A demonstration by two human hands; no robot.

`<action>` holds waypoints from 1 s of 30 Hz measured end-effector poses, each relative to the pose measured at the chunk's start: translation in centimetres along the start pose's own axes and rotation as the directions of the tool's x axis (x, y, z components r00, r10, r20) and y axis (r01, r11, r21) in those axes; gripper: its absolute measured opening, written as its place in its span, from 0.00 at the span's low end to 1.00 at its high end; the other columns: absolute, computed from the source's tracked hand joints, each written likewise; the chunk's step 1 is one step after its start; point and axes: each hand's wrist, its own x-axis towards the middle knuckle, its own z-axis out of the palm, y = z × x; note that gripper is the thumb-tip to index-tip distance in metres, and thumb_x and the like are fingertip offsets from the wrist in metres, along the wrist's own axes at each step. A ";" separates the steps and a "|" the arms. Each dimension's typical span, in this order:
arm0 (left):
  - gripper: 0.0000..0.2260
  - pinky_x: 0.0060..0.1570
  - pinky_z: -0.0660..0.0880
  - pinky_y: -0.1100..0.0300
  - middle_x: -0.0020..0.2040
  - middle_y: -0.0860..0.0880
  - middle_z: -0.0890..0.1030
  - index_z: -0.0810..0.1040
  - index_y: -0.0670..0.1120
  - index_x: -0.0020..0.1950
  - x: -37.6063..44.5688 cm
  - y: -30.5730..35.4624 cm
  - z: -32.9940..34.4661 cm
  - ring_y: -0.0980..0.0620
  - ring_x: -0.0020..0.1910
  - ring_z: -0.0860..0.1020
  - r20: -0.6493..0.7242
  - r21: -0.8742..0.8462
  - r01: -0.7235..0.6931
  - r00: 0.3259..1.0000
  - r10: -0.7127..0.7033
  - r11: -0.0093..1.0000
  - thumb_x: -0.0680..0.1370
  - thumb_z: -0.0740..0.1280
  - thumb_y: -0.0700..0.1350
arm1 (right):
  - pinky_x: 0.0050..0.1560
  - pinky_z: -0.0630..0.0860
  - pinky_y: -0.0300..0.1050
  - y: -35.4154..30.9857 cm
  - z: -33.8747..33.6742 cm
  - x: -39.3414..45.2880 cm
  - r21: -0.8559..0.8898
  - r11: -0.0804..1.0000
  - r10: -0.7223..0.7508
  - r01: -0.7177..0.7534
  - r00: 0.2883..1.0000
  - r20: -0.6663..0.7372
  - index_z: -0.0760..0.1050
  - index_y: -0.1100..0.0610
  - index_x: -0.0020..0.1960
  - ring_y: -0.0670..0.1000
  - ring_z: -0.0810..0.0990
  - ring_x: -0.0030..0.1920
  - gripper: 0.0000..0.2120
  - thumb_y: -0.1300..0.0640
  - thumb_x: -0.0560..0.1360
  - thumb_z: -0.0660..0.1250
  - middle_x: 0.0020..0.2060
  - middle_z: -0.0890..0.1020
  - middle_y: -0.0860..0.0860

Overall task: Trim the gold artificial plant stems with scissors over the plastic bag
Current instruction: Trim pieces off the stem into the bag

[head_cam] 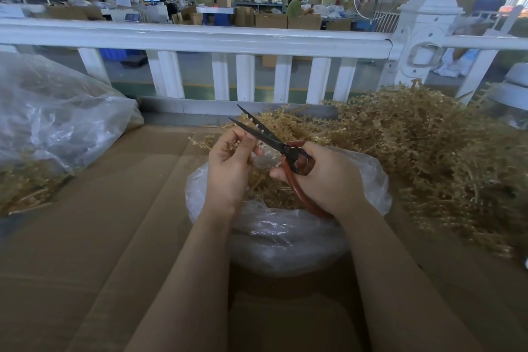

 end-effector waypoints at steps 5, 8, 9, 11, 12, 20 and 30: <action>0.08 0.38 0.69 0.65 0.33 0.51 0.76 0.76 0.38 0.44 -0.1 0.3 0.0 0.56 0.35 0.72 0.006 -0.010 0.031 0.999 -0.031 0.999 0.82 0.62 0.38 | 0.33 0.65 0.32 0.0 0.1 0.1 0.004 1.000 0.009 -0.009 1.000 -0.006 0.77 0.39 0.50 0.33 0.76 0.38 0.30 0.18 0.61 0.62 0.35 0.79 0.35; 0.09 0.37 0.69 0.66 0.32 0.51 0.75 0.76 0.42 0.43 -0.1 0.4 0.0 0.58 0.34 0.72 0.005 -0.032 0.045 0.999 -0.044 0.998 0.82 0.63 0.39 | 0.34 0.66 0.32 -0.1 0.1 0.1 0.015 1.000 0.014 -0.013 1.000 -0.008 0.77 0.38 0.51 0.33 0.76 0.38 0.30 0.18 0.61 0.63 0.35 0.79 0.34; 0.08 0.37 0.69 0.66 0.32 0.51 0.75 0.76 0.42 0.43 -0.1 0.4 0.0 0.58 0.34 0.72 0.003 -0.045 0.054 0.999 -0.054 0.998 0.82 0.63 0.39 | 0.34 0.66 0.32 -0.1 0.1 0.0 0.021 1.000 0.016 -0.016 1.000 -0.007 0.78 0.38 0.52 0.33 0.76 0.38 0.30 0.19 0.61 0.63 0.34 0.79 0.34; 0.08 0.39 0.70 0.64 0.33 0.51 0.76 0.76 0.43 0.43 -0.1 0.4 0.0 0.57 0.34 0.73 0.005 -0.062 0.073 0.997 -0.072 0.995 0.82 0.64 0.40 | 0.34 0.66 0.31 -0.1 0.1 0.0 0.029 0.999 0.017 -0.017 1.000 -0.004 0.77 0.37 0.53 0.33 0.76 0.38 0.30 0.19 0.61 0.64 0.34 0.79 0.34; 0.08 0.41 0.70 0.62 0.34 0.50 0.76 0.76 0.44 0.42 -0.1 0.3 0.0 0.56 0.35 0.73 0.013 -0.063 0.080 0.997 -0.080 0.995 0.81 0.65 0.41 | 0.33 0.66 0.31 -0.1 0.2 0.0 0.028 1.000 0.015 -0.015 1.000 -0.007 0.77 0.37 0.52 0.32 0.76 0.38 0.29 0.19 0.61 0.64 0.35 0.79 0.34; 0.07 0.48 0.74 0.61 0.37 0.53 0.80 0.79 0.49 0.39 -0.2 0.2 -0.1 0.56 0.40 0.77 0.066 -0.054 0.124 0.991 -0.120 0.991 0.77 0.67 0.45 | 0.33 0.67 0.32 -0.1 0.0 0.1 0.002 1.000 0.002 -0.002 1.000 -0.015 0.76 0.38 0.51 0.33 0.76 0.38 0.34 0.15 0.59 0.57 0.35 0.80 0.34; 0.06 0.40 0.76 0.63 0.38 0.55 0.80 0.78 0.45 0.47 -0.4 -0.1 0.3 0.57 0.38 0.77 -0.047 0.011 -0.057 0.997 0.057 0.998 0.82 0.63 0.38 | 0.34 0.66 0.31 0.0 0.1 0.1 -0.005 1.000 0.009 -0.009 1.000 -0.016 0.75 0.34 0.50 0.31 0.75 0.38 0.28 0.18 0.60 0.61 0.35 0.79 0.32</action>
